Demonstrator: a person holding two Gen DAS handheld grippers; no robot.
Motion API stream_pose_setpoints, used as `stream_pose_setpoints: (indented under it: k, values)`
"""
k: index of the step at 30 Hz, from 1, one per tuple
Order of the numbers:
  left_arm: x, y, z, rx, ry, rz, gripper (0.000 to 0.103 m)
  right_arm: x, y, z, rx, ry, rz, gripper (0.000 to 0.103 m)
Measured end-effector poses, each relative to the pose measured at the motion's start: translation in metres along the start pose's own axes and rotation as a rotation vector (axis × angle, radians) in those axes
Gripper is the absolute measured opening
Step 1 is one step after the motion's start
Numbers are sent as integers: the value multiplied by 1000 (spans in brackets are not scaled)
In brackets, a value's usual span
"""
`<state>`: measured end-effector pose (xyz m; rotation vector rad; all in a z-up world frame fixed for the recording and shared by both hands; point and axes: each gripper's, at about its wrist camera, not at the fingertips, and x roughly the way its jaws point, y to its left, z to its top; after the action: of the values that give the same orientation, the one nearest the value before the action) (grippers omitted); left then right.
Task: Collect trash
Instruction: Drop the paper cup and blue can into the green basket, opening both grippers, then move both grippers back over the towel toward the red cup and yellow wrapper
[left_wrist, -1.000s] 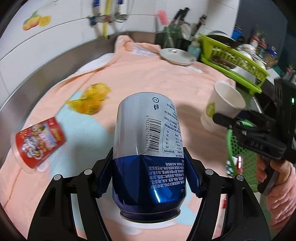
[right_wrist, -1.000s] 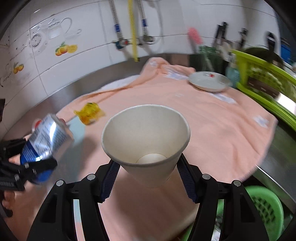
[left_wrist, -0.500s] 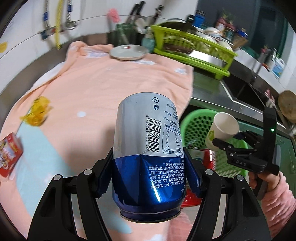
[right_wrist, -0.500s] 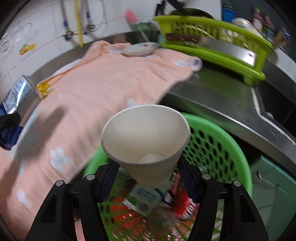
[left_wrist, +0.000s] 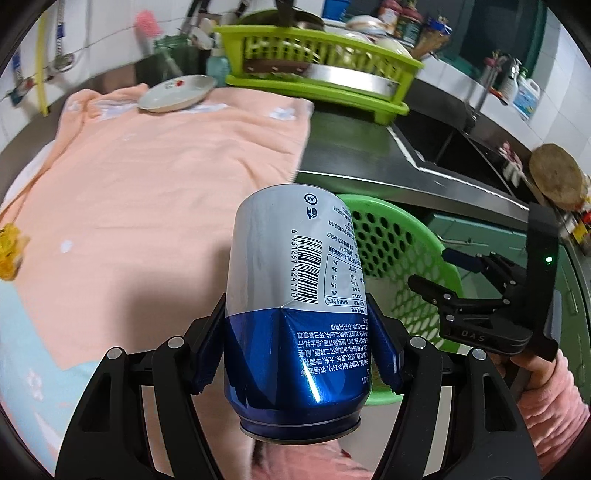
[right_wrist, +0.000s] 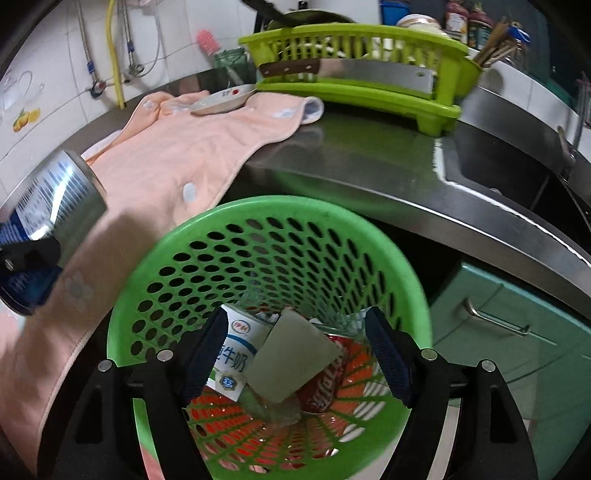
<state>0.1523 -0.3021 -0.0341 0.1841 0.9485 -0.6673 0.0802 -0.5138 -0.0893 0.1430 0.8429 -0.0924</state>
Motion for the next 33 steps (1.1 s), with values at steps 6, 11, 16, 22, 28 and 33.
stream_pose_setpoints:
  k: [6, 11, 16, 22, 28, 33]
  values:
    - [26, -30, 3, 31, 42, -34, 67, -19, -13, -6, 24, -32, -10, 77]
    - [44, -43, 3, 48, 68, -42, 68, -27, -23, -8, 50, -49, -8, 77]
    - [55, -52, 3, 51, 78, -67, 70, -34, -29, -9, 69, -62, -1, 77]
    - [54, -53, 1, 48, 53, -81, 81, -36, -25, -10, 60, -65, 3, 77]
    - [38, -35, -2, 22, 28, -63, 81, -36, -12, -5, 40, -73, 23, 77]
    - [15, -10, -9, -5, -4, -27, 81, -32, 12, 4, -1, -76, 62, 77]
